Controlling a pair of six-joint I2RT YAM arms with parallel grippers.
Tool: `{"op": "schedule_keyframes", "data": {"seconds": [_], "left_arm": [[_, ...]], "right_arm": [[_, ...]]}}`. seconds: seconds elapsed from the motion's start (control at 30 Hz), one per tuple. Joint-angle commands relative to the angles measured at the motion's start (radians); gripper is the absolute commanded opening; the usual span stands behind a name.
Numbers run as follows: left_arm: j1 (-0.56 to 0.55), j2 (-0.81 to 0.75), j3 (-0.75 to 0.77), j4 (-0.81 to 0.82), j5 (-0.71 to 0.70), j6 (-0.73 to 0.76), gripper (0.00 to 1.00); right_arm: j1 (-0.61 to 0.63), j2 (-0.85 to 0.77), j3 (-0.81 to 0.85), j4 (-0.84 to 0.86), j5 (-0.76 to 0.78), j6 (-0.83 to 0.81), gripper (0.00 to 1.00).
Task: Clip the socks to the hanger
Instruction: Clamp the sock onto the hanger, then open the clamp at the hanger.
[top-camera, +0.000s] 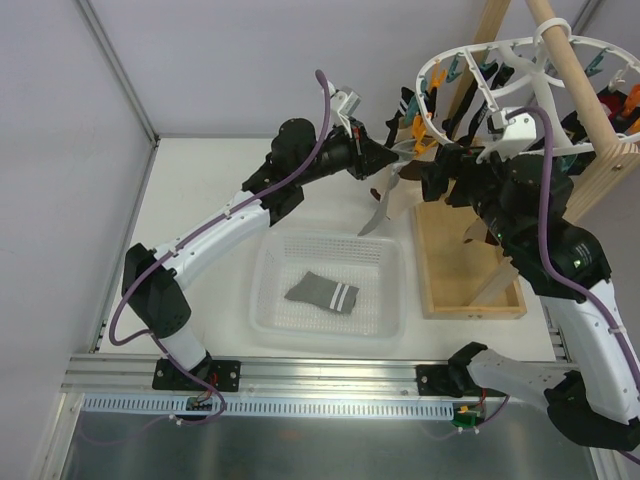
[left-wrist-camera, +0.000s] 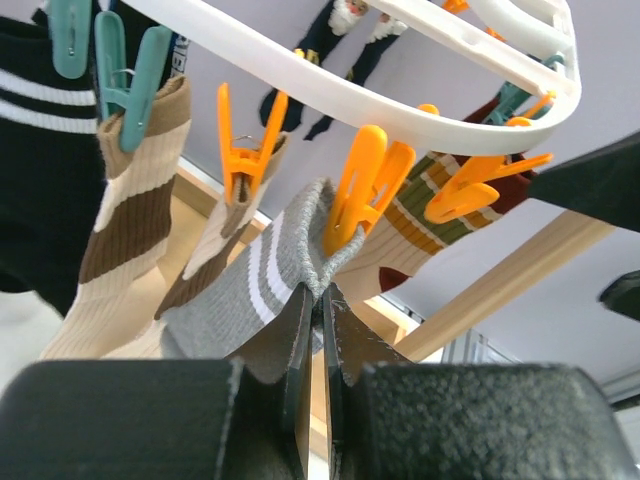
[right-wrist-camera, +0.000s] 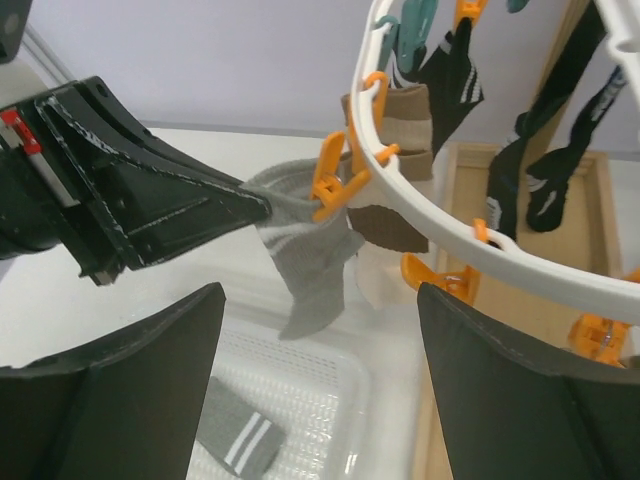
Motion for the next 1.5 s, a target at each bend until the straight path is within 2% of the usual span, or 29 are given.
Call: {"op": "schedule_keyframes", "data": {"seconds": [0.0, 0.37, 0.6, 0.77, 0.9, 1.13, 1.33, 1.47], "left_arm": [[0.018, 0.010, 0.055, 0.046, 0.001, 0.035, 0.00], [0.022, 0.009, 0.079, 0.024, 0.016, 0.061, 0.00], [0.020, -0.001, 0.078, 0.017, 0.025, 0.074, 0.00], [0.022, -0.024, 0.053, 0.012, 0.015, 0.096, 0.00], [0.025, -0.036, 0.046, 0.012, 0.016, 0.105, 0.00], [0.025, -0.040, 0.038, 0.012, 0.024, 0.102, 0.00], [0.025, -0.047, 0.033, 0.014, 0.027, 0.102, 0.00], [0.025, -0.042, 0.033, 0.017, 0.033, 0.102, 0.00]], "right_arm": [[0.000, -0.035, 0.013, -0.050, 0.072, -0.090, 0.81], [0.000, -0.025, -0.062, -0.007, 0.253, -0.216, 0.76], [0.000, -0.008, -0.108, 0.094, 0.244, -0.244, 0.76], [-0.003, 0.000, -0.132, 0.177, 0.286, -0.265, 0.72], [-0.010, 0.027, -0.115, 0.166, 0.316, -0.265, 0.72], [-0.059, 0.028, -0.142, 0.228, 0.293, -0.236, 0.61], [-0.103, 0.021, -0.164, 0.266, 0.263, -0.196, 0.56], [-0.114, 0.012, -0.189, 0.315, 0.186, -0.191, 0.57]]}}
